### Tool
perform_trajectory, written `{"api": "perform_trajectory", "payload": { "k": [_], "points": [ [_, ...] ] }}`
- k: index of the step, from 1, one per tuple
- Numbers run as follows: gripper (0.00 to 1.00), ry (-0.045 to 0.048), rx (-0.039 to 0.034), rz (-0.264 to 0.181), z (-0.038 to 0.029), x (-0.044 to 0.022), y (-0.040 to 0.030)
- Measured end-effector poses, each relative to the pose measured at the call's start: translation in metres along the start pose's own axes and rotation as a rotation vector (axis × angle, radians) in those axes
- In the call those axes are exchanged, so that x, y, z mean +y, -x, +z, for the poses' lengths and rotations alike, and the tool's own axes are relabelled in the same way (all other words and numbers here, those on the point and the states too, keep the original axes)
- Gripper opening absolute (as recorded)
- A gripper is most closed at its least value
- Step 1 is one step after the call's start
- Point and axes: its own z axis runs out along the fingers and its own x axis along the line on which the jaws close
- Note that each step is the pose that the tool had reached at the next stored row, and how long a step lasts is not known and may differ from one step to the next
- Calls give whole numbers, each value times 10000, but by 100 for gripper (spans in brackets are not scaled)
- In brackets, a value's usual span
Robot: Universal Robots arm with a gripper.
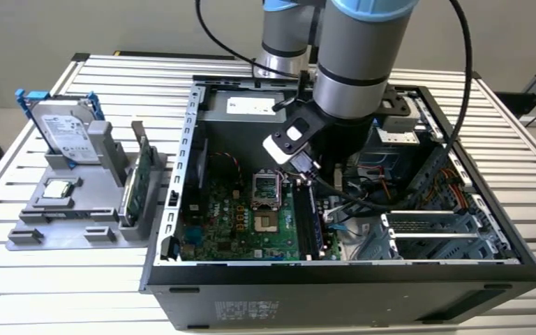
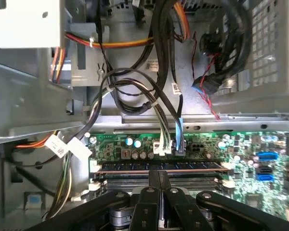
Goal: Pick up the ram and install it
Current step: 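Press down the ram until it locks into place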
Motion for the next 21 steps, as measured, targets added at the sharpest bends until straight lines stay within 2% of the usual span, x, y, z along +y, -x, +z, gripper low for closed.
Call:
{"api": "perform_trajectory", "payload": {
  "k": [6, 8, 21],
  "points": [
    [0, -21, -3, -2, -265, 16, 6],
    [0, -34, -2, -1, -314, 18, 8],
    [0, -39, -2, -1, -325, 19, 8]
  ]
}}
